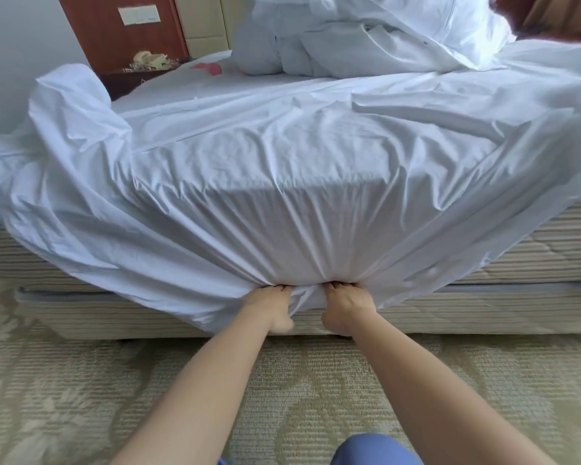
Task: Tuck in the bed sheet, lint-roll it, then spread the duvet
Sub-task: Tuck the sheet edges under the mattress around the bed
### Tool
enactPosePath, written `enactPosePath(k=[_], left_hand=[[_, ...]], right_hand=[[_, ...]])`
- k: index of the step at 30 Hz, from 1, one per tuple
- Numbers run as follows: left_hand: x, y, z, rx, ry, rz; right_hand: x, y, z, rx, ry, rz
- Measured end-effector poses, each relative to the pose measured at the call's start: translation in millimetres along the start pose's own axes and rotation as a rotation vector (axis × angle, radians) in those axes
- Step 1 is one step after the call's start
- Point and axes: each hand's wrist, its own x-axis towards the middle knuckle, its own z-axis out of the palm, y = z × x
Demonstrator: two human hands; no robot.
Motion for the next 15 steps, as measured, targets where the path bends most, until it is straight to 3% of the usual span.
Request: enactPosePath(k=[4, 9, 15], left_hand=[[-17, 3, 11, 0.067, 0.092, 0.042], [-42, 0, 18, 0.181, 0.239, 0.125], [-46, 2, 20, 0.214, 0.159, 0.149]], right_hand=[[-16, 5, 4, -0.032, 0.000, -0.079], [-42, 15, 13, -0.107, 0.170, -0.215], [-44, 20, 16, -0.242, 0.113, -0.261]])
